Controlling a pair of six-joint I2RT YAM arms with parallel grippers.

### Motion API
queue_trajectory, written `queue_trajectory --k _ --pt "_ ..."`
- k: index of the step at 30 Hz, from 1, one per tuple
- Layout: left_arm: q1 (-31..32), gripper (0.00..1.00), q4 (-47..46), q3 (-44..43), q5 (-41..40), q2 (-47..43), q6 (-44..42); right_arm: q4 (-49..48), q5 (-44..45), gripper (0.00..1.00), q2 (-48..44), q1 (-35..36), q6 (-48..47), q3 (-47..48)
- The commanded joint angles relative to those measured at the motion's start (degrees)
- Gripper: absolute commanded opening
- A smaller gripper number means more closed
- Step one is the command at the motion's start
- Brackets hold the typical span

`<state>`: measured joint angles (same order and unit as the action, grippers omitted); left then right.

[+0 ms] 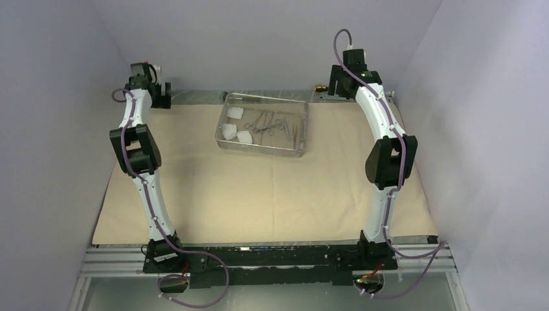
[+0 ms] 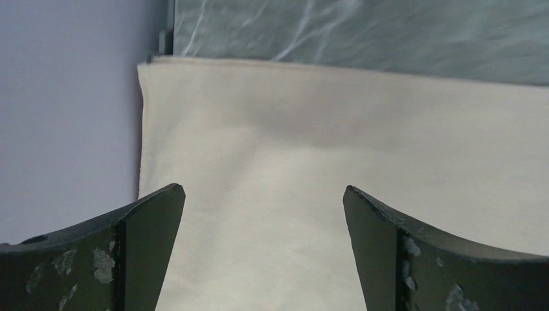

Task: Open and lay out the surgical kit
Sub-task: Smooth out the surgical kit at the center of the board, then adjust the container in the surgical kit.

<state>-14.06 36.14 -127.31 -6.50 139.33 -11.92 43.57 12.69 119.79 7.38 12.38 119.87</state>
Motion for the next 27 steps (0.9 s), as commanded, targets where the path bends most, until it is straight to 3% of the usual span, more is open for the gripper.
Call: queue_trajectory --k 1,9,17,21,27 --pt "1.86 1.00 1.24 -3.02 8.92 -11.59 5.85 -6.68 -2.15 0.76 -7.82 -0.02 3.98 -2.30" --pt "2.03 0.99 3.08 3.56 22.65 -22.20 15.81 4.36 -10.15 0.76 -7.58 0.06 8.51 1.14" --pt "2.15 1.00 6.52 11.27 21.78 -27.28 21.25 5.99 -14.78 0.78 -15.72 1.49 15.88 -13.58" --pt "2.49 0.99 5.13 15.85 28.42 -28.28 25.04 4.60 -14.89 0.78 -17.44 5.24 18.37 -20.73" --pt "6.29 0.99 2.58 23.88 32.03 -29.21 27.46 0.05 -13.60 0.72 -16.81 11.75 23.36 -27.65"
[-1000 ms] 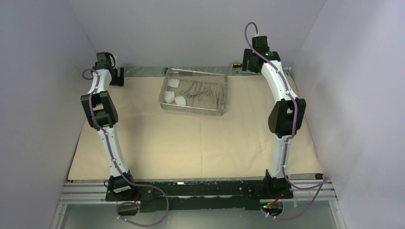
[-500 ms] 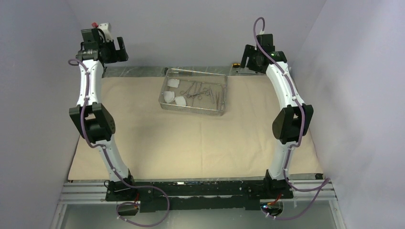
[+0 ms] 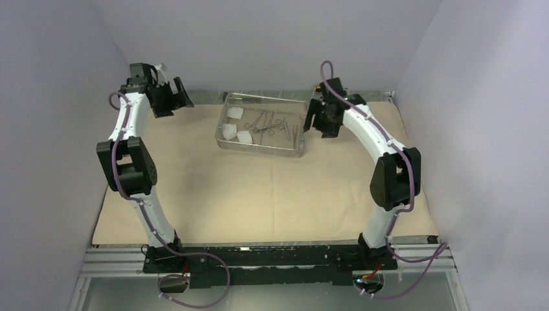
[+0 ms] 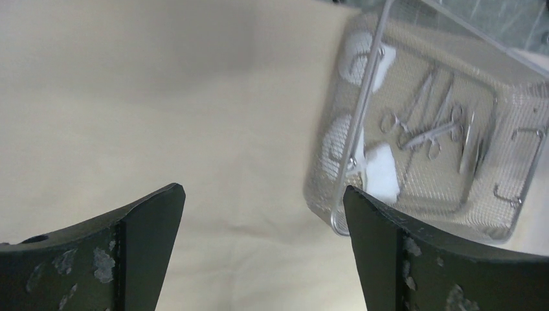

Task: Open and lay out the surgical kit
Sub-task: Adjust the container in the surgical kit.

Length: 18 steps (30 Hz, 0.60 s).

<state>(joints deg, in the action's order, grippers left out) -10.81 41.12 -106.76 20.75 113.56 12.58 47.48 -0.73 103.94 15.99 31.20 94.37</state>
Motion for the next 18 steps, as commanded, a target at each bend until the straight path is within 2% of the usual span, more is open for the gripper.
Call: queue_trajectory --k 1,5,9,14,18 --pt "3.50 0.99 -2.59 4.35 4.03 -3.44 3.47 -3.81 0.53 0.70 -0.24 3.98 5.28 -2.21" --pt "4.95 0.94 -3.84 8.18 4.02 -3.24 5.52 -1.59 7.02 0.56 3.46 6.28 7.64 -0.93" --pt "6.99 0.91 -5.48 11.36 5.30 -3.62 6.07 -0.06 12.10 0.52 5.54 7.54 7.63 -0.07" --pt "10.29 0.90 -6.07 13.53 2.27 -3.38 6.04 -1.62 11.80 0.47 7.10 7.64 6.62 -0.41" --pt "12.78 0.85 -6.05 14.56 0.90 -2.55 5.85 -3.75 9.60 0.39 9.39 7.65 5.30 0.44"
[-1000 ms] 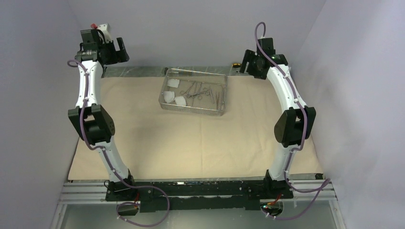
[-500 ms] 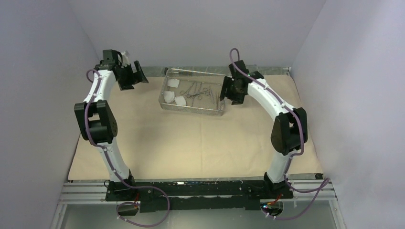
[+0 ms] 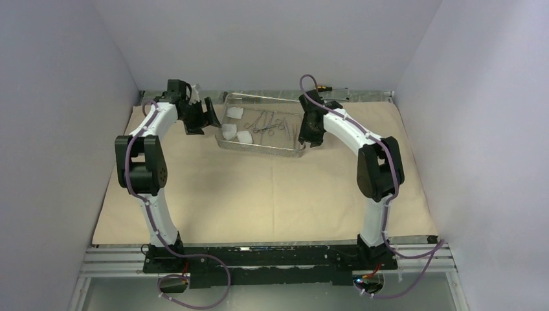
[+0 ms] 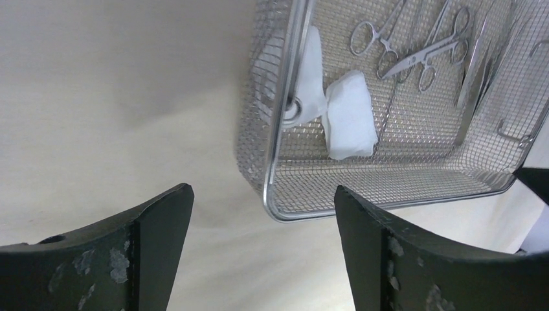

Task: Open and lay out the surgical kit
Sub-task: Adjust the container in the surgical kit.

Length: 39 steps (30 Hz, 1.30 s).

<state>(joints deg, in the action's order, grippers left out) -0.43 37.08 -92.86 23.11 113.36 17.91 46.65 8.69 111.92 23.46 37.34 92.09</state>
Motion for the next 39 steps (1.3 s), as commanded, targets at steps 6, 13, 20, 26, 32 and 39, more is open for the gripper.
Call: queue_trajectory --k 6,13,20,26,32,39 --pt "3.83 0.81 -1.62 0.86 -3.13 -1.50 0.60 -2.60 -0.17 0.33 4.56 0.18 -0.97 5.00" --pt "4.21 0.76 -0.84 0.66 -2.87 -1.28 0.68 -3.53 1.28 0.08 4.70 0.18 -3.38 5.51" --pt "4.21 0.75 -0.09 -1.03 -1.98 -0.39 1.07 -4.61 4.38 0.00 6.17 -0.70 -10.43 10.80" --pt "4.21 0.72 0.44 -1.83 -3.12 0.33 1.47 -7.98 1.27 0.00 7.38 -2.10 -16.17 12.50" --pt "4.21 0.63 1.30 -2.25 -3.92 1.56 2.00 -12.85 -4.53 0.00 7.82 -2.11 -21.34 9.95" --pt "4.21 0.57 1.60 -1.34 -4.91 1.30 2.57 -12.58 -4.44 0.00 8.02 -2.13 -23.84 8.83"
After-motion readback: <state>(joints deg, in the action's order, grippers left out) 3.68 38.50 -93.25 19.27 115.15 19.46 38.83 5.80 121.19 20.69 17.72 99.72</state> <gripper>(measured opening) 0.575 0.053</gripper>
